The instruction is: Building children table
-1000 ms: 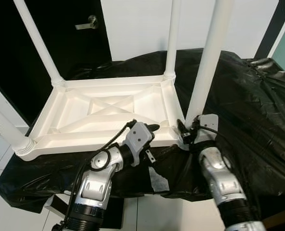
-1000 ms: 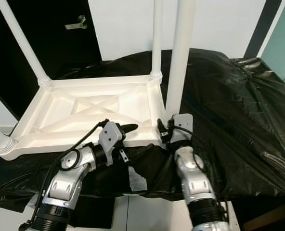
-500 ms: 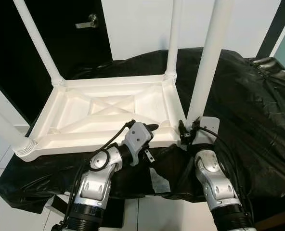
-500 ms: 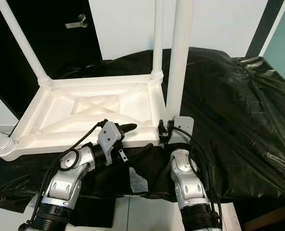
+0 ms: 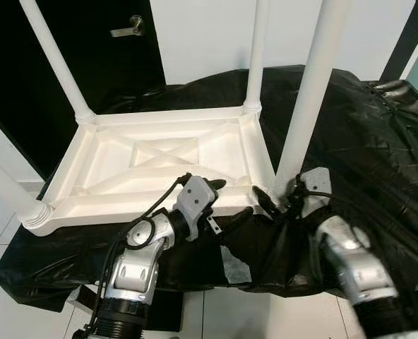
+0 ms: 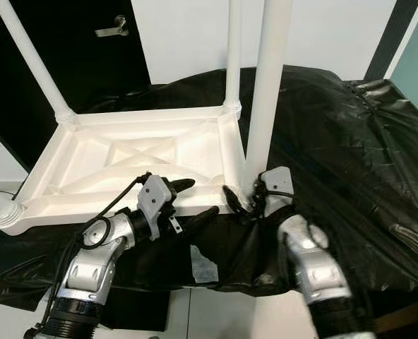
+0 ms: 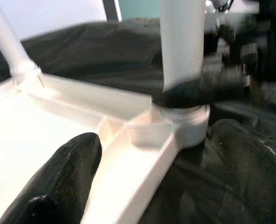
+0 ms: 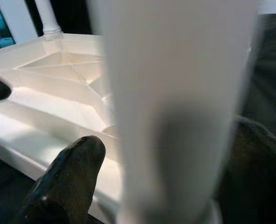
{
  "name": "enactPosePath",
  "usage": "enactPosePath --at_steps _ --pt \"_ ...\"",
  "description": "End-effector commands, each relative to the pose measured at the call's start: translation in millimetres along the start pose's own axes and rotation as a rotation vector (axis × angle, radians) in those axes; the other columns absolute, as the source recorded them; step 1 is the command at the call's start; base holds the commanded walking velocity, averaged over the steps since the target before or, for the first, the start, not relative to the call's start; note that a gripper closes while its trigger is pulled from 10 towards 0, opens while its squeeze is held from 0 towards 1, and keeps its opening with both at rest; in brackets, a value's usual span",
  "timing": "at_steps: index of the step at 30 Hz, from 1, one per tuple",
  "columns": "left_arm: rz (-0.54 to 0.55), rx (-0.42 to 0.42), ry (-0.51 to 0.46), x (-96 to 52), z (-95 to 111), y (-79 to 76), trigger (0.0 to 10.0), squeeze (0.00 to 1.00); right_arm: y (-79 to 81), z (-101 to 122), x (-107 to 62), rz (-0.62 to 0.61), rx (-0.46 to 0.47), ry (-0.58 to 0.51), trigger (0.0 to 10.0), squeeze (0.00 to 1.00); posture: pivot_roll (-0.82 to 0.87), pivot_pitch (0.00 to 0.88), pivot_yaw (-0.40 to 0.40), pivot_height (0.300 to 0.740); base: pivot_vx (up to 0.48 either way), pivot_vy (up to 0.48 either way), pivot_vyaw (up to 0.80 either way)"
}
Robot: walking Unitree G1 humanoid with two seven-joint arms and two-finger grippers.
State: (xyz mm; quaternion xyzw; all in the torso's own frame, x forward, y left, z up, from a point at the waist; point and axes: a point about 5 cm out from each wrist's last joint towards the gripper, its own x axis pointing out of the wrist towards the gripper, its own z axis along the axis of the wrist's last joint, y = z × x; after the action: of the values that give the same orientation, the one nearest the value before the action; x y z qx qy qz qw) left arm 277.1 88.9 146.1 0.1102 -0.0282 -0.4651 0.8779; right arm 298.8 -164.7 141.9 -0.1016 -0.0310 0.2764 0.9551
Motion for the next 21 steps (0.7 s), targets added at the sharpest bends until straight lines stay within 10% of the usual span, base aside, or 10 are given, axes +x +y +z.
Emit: enactPosePath --at_steps 1,10,11,12,13,21 --pt "0.118 -0.017 -0.001 -3.1 -4 4.4 10.0 0.0 1.9 -4 2.8 0.063 0.012 0.013 10.0 0.0 -0.07 0.0 0.05 0.74 0.0 0.0 0.0" --pt "0.144 -0.043 0.025 -5.5 -12 4.9 10.0 0.0 -1.0 -9 13.8 0.178 -0.016 0.047 9.3 0.0 -0.04 0.0 0.045 0.74 0.0 0.0 0.0" --pt "0.148 -0.041 0.025 -5.3 -11 4.7 10.0 0.0 -1.1 -10 16.2 0.193 -0.023 0.054 7.1 0.0 -0.04 0.0 0.044 0.74 0.0 0.0 0.0" --pt "0.148 -0.041 0.025 -5.3 -11 4.7 10.0 0.0 -1.1 -10 16.2 0.193 -0.023 0.054 7.1 0.0 -0.04 0.0 0.044 0.74 0.0 0.0 0.0" --pt "0.152 -0.036 0.027 -5.2 -11 4.1 10.0 0.0 -0.3 -12 18.1 0.212 -0.029 0.062 0.0 0.0 -0.03 0.0 0.043 0.74 0.0 0.0 0.0" --pt "0.171 -0.016 0.053 -7.7 -13 2.5 10.0 0.0 4.1 -18 17.5 0.227 -0.007 0.073 0.0 0.0 -0.01 0.0 0.034 0.74 0.0 0.0 0.0"
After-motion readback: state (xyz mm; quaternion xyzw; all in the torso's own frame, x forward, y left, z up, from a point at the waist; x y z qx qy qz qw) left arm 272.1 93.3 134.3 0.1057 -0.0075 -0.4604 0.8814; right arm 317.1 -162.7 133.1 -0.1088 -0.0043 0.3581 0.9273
